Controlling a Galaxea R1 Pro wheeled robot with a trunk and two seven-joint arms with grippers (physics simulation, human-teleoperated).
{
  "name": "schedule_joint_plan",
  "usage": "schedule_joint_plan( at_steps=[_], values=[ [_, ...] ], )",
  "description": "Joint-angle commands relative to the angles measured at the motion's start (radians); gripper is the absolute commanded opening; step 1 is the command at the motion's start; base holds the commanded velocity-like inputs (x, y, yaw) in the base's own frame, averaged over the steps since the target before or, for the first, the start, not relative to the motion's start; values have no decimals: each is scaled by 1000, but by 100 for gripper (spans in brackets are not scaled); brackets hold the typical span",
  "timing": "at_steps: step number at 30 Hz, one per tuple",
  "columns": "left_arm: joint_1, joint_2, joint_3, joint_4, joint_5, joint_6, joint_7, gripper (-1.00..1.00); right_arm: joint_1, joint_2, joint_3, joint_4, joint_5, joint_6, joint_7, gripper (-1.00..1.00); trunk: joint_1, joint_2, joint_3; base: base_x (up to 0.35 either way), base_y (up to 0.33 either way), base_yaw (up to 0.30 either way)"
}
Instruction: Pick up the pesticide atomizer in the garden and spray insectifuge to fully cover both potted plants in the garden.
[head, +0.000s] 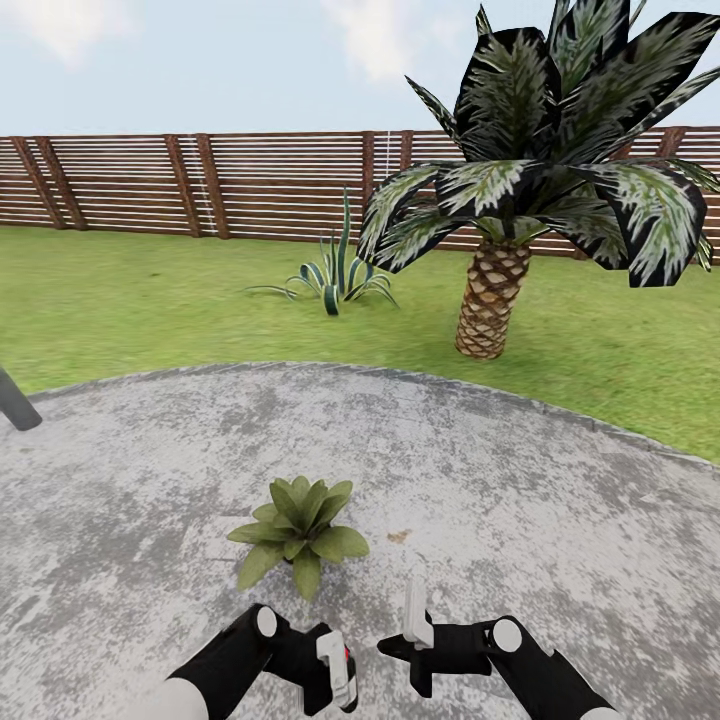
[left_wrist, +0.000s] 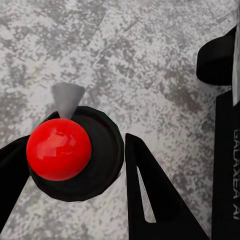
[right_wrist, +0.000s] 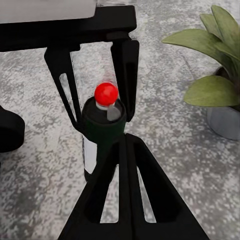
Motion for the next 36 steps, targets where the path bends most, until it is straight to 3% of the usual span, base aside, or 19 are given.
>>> schedule_joint_plan(
  at_steps=[1, 26, 36],
  values=[
    [0, -3, 1, -1, -10, -9, -1, -100, 0, -1, 2, -1, 6, -5, -2, -100, 0, 0, -1, 0, 0, 0],
    [1, -63, 3, -1, -6, -37, -1, -100, 0, -1, 1, 0, 7, -5, -5, -100, 0, 0, -1, 0, 0, 0],
    [0, -63, 3, -1, -1, -37, -1, -100, 0, -1, 1, 0, 7, -5, -5, -100, 0, 0, -1, 0, 0, 0]
  ],
)
